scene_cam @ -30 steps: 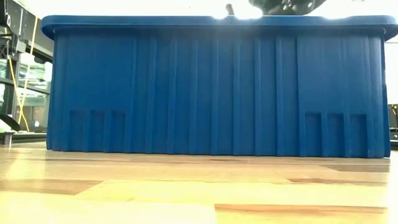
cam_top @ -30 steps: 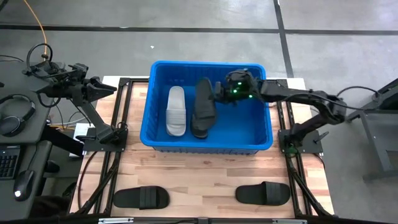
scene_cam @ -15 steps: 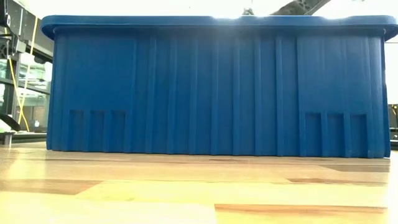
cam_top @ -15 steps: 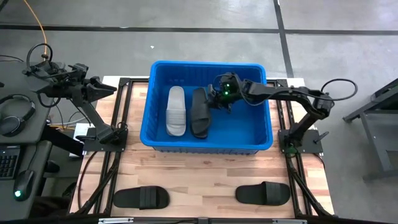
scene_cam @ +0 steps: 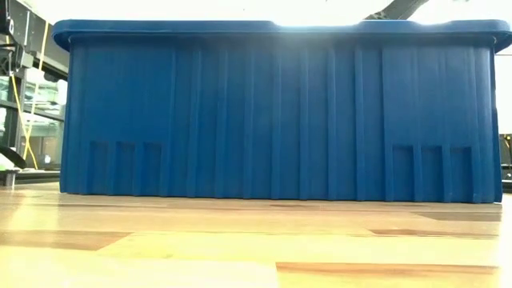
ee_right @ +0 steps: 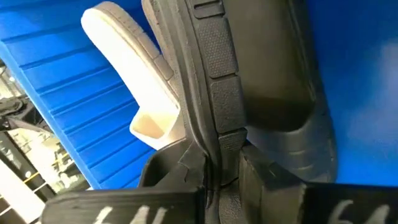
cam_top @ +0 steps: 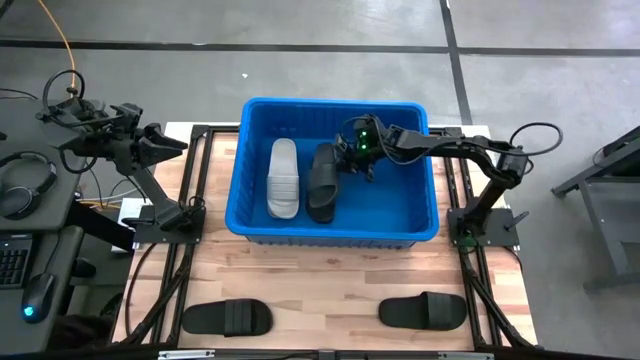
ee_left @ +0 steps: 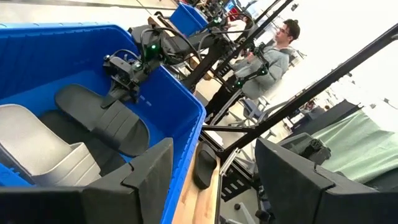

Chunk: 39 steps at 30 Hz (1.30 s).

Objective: Pick and place slides into bin
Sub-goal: Stack the black slide on top of the black slide in the blue bin

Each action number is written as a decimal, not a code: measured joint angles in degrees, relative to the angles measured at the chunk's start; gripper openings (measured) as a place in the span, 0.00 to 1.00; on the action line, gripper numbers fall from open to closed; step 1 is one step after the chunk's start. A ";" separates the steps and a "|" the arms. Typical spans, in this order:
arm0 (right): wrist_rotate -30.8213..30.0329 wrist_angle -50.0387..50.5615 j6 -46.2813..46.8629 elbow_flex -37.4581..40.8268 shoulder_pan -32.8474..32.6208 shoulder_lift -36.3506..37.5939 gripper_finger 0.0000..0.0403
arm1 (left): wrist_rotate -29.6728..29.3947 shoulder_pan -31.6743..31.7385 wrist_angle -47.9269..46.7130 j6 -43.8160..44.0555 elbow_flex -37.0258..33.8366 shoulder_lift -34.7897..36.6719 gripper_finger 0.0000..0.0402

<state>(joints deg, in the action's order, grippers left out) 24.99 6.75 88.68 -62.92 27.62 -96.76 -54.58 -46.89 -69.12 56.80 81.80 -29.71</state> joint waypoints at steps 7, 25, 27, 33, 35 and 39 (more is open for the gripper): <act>0.21 -2.08 1.05 -0.02 -2.39 -3.13 0.05 | 1.07 0.00 -0.02 -0.06 0.00 0.04 0.54; 2.45 -7.42 0.42 -0.13 -2.01 -8.27 0.05 | 1.26 0.02 -1.67 0.01 0.00 0.02 0.54; 2.15 -7.69 0.38 -0.13 -2.02 -8.27 0.05 | 1.24 0.00 -1.66 0.00 0.00 0.02 0.54; 2.68 -8.11 -0.24 -0.09 -0.90 -8.27 0.23 | 1.24 0.01 -1.61 0.02 -0.02 0.02 0.54; 2.38 -8.13 -0.10 -0.04 -0.61 -8.27 0.29 | 1.22 0.00 -1.48 0.02 0.00 0.02 0.54; 2.33 -7.33 -0.21 -0.02 -0.59 -8.03 0.35 | 1.36 0.00 -1.31 0.28 0.00 0.02 0.54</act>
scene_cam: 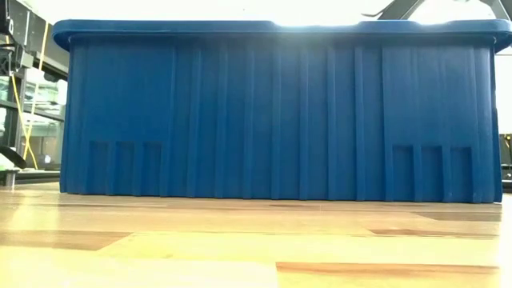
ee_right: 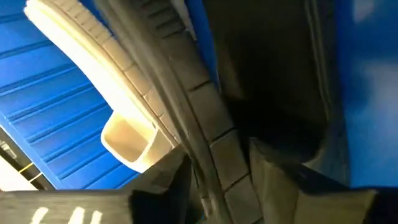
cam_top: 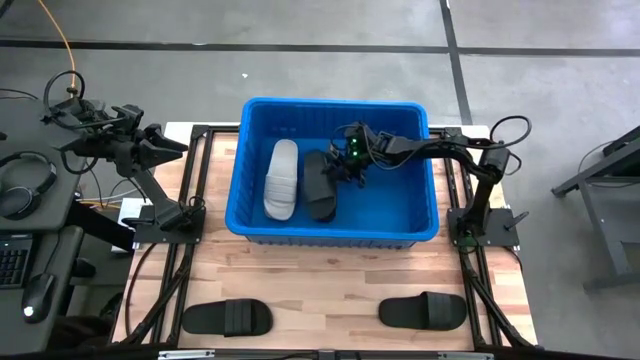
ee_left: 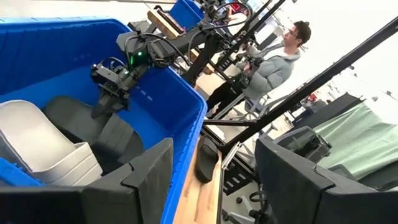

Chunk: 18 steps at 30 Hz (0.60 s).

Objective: Pick and place slides into bin
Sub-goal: Stack the black slide on top of the black slide in the blue bin

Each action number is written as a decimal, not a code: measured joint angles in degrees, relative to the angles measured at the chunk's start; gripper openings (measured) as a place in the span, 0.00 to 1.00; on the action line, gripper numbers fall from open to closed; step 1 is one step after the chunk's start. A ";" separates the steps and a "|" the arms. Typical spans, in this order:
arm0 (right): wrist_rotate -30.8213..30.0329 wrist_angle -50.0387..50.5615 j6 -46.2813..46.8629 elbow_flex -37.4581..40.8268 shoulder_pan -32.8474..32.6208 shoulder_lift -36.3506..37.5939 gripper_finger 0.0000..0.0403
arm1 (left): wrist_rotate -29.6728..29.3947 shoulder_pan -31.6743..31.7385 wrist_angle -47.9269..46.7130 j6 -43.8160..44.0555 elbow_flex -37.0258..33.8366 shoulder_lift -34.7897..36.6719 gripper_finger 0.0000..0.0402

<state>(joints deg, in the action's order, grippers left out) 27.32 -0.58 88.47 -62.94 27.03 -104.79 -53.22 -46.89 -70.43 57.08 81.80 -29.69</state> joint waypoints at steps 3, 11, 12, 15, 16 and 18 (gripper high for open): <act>1.70 3.17 -0.30 0.00 0.02 0.02 0.36 | 0.12 0.00 0.00 0.15 0.00 0.00 0.54; 3.16 8.49 -4.56 -0.02 0.95 0.39 0.37 | 0.14 0.00 0.00 -0.21 0.00 0.00 0.54; 3.07 8.30 -4.70 -0.02 1.18 0.39 0.37 | 0.14 0.02 0.00 -0.24 0.00 0.00 0.54; 3.39 9.40 -5.04 -0.02 2.06 0.37 0.37 | 0.16 0.00 -0.02 -0.24 -0.02 0.00 0.54; 3.44 9.66 -5.29 -0.02 2.46 0.37 0.37 | 0.16 0.00 -0.02 -0.26 0.00 0.00 0.54; 3.82 9.26 -5.62 0.00 3.17 0.31 0.37 | 0.16 0.00 -0.02 -0.24 -0.01 0.00 0.54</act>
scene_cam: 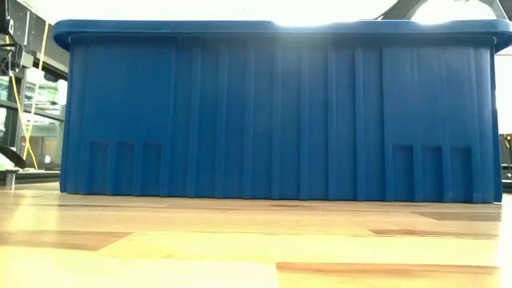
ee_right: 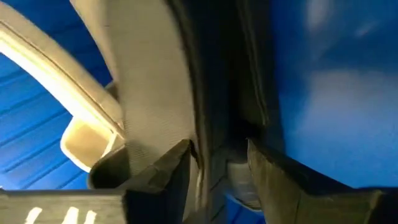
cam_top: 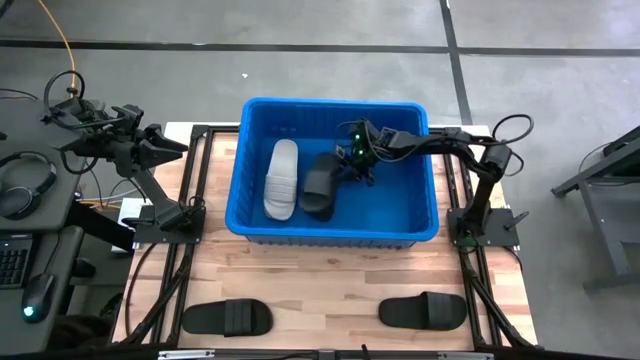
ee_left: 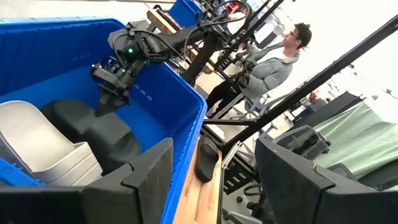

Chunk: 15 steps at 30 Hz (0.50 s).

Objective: Pick and place slides into bin
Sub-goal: Stack the black slide on top of the black slide in the blue bin, then put the black slide into the blue bin

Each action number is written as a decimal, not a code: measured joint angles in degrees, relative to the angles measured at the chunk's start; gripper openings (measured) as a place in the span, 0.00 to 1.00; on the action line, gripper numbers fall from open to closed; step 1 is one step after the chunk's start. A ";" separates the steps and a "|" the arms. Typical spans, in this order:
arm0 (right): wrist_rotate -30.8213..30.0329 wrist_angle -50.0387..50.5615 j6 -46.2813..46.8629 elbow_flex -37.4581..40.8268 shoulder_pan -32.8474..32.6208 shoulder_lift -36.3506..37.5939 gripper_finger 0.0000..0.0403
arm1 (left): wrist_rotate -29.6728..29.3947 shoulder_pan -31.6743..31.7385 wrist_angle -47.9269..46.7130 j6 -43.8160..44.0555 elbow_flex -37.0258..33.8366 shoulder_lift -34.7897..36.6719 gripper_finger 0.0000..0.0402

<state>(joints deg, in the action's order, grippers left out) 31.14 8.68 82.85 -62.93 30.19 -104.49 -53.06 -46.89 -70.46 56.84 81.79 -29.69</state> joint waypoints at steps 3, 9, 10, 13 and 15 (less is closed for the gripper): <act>2.83 -1.58 -0.13 0.02 0.76 0.25 0.37 | 0.22 0.00 0.04 0.09 0.00 0.00 0.54; 4.06 3.03 -2.49 0.02 1.94 3.54 0.37 | 0.63 0.01 0.03 -0.09 0.01 -0.04 0.54; 3.55 4.37 -3.24 0.02 2.18 4.18 0.37 | 0.63 0.00 0.01 -0.09 -0.01 -0.04 0.54; 3.45 7.79 -4.50 0.02 2.97 6.34 0.37 | 0.61 0.00 -0.05 -0.14 0.00 -0.04 0.54; 3.76 8.60 -4.76 0.02 3.34 7.80 0.37 | 0.51 0.00 -0.07 -0.22 0.00 -0.04 0.54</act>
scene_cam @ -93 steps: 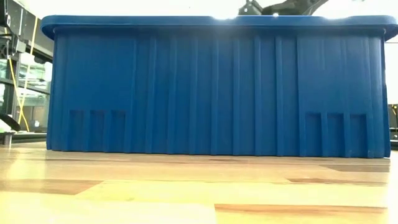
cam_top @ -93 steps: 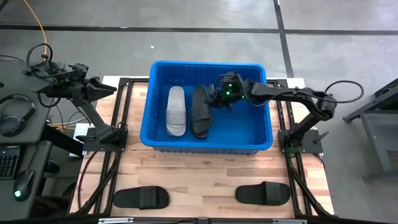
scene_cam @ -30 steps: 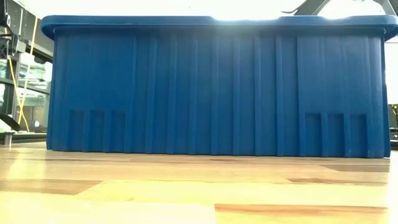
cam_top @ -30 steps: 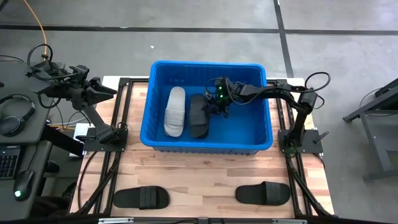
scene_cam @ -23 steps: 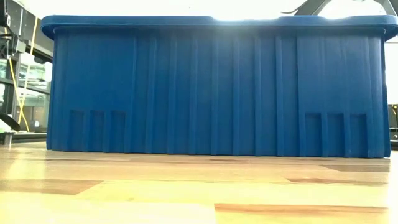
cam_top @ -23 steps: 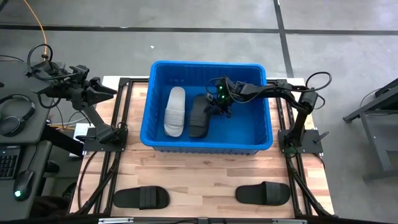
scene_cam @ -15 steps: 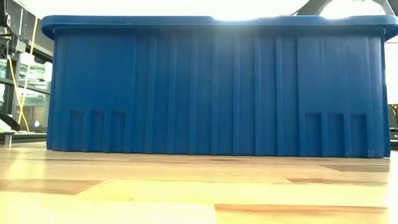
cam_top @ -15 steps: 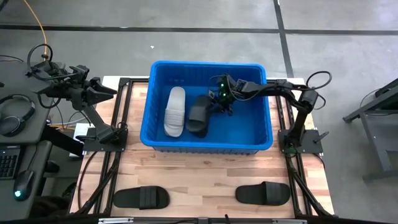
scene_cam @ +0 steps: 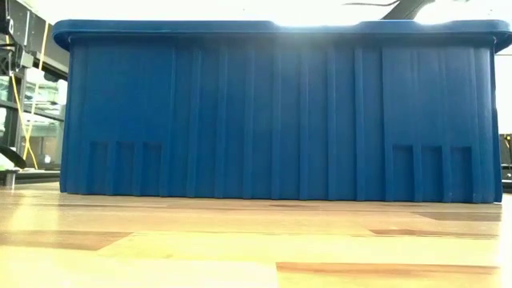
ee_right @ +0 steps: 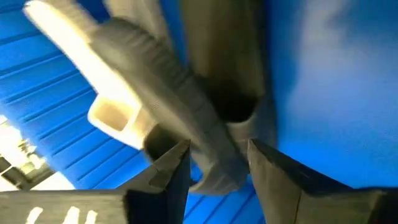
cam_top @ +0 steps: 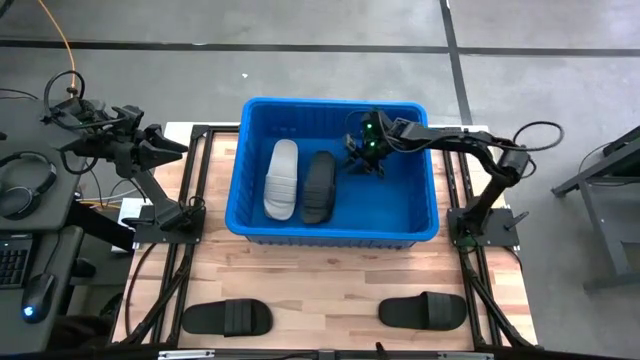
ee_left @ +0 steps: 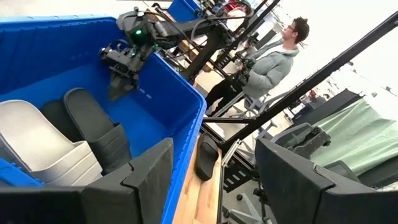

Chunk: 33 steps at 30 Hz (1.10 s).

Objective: Pick and place slides into bin
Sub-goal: Put the black slide into the blue bin

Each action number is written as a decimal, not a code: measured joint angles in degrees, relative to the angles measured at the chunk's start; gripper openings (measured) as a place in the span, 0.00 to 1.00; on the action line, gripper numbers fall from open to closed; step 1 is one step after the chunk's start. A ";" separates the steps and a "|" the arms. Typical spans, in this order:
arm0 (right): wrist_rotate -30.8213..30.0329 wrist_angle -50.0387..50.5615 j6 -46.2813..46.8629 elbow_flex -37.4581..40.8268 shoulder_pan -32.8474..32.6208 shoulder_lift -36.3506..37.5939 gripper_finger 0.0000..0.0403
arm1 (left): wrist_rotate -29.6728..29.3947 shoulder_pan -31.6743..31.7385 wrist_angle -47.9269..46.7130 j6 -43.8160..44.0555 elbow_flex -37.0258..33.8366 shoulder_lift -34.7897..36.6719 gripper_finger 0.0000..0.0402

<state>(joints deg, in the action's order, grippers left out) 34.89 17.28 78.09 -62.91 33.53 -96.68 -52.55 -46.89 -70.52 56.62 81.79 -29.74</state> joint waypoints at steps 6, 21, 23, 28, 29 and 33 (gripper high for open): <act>-1.79 -0.77 -0.20 -0.01 0.58 7.54 0.37 | 0.36 0.00 -0.03 -1.42 0.00 0.00 0.54; -28.78 0.92 -5.73 -0.01 -9.10 37.53 0.37 | 0.08 0.00 1.18 -3.50 0.00 -4.20 0.54; -31.12 0.94 -7.56 -0.01 -11.96 39.31 0.37 | 0.58 0.00 1.95 -3.70 -0.01 -6.64 0.54; -32.72 1.57 -11.39 -0.01 -19.97 39.02 0.37 | -4.06 0.00 5.36 -7.16 -0.01 -14.20 0.54; -32.70 1.53 -12.20 -0.01 -21.97 38.42 0.37 | -5.27 0.00 5.32 -6.75 -0.05 -15.23 0.54; -31.81 2.49 -12.50 -0.01 -30.28 36.02 0.37 | -2.98 0.00 4.81 -2.16 -0.06 -17.69 0.54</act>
<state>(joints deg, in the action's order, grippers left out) 3.08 19.77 65.59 -62.92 3.25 -60.66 -55.52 -46.89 -65.71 54.46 81.73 -47.42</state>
